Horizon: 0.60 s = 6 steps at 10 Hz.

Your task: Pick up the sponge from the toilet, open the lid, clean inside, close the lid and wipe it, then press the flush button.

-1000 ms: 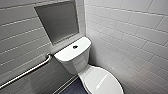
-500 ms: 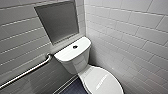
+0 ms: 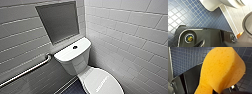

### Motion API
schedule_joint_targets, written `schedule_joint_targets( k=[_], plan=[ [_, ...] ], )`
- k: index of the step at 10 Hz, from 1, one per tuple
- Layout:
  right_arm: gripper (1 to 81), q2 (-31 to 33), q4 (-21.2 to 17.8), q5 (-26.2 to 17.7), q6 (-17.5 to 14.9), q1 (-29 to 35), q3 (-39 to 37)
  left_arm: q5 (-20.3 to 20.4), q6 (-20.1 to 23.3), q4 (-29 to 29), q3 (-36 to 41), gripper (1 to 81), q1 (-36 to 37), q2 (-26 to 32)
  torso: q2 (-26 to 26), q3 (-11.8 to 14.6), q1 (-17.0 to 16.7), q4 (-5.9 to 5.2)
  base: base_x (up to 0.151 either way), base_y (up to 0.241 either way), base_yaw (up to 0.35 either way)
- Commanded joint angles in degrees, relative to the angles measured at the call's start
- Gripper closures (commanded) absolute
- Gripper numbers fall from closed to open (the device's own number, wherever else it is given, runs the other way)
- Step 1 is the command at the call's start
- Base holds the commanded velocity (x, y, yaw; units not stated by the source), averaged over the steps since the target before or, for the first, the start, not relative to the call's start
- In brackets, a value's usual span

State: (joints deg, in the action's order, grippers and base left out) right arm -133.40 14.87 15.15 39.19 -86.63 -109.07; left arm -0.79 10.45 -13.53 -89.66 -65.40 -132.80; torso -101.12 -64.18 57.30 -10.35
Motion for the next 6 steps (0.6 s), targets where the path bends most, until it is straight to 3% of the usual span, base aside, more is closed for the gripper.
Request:
schedule_joint_targets(
  k=[1,2,4,5,6],
  plan=[
    [81.1,-1.7,5.1,-0.9,-0.2,-4.7,-2.4,-5.4,0.0,-3.5,1.3,1.0,4.4,2.3,0.0,0.0,0.0,2.05,0.000,0.000,0.000],
    [81.1,-1.7,5.2,-0.9,-0.3,-5.1,-2.5,-5.4,0.0,-4.0,1.2,1.0,4.7,2.1,-0.8,0.0,0.5,5.19,0.000,0.000,0.000],
    [81.1,-2.2,5.3,-0.9,-0.3,-5.6,-3.4,-5.4,0.0,-4.9,1.2,1.0,6.0,1.5,-1.6,0.0,0.9,6.90,0.000,0.000,0.000],
    [81.1,-2.5,6.0,-0.9,-0.3,-5.8,-3.5,-5.4,0.0,-5.5,1.2,1.0,7.2,0.9,-1.8,0.0,1.0,8.81,0.000,0.000,0.000],
    [81.1,-2.5,6.4,-0.8,-0.3,-6.2,-3.2,-6.4,0.0,-6.2,1.2,1.0,8.7,0.2,-1.8,0.0,1.0,5.57,0.000,0.000,0.000]
  ],
)
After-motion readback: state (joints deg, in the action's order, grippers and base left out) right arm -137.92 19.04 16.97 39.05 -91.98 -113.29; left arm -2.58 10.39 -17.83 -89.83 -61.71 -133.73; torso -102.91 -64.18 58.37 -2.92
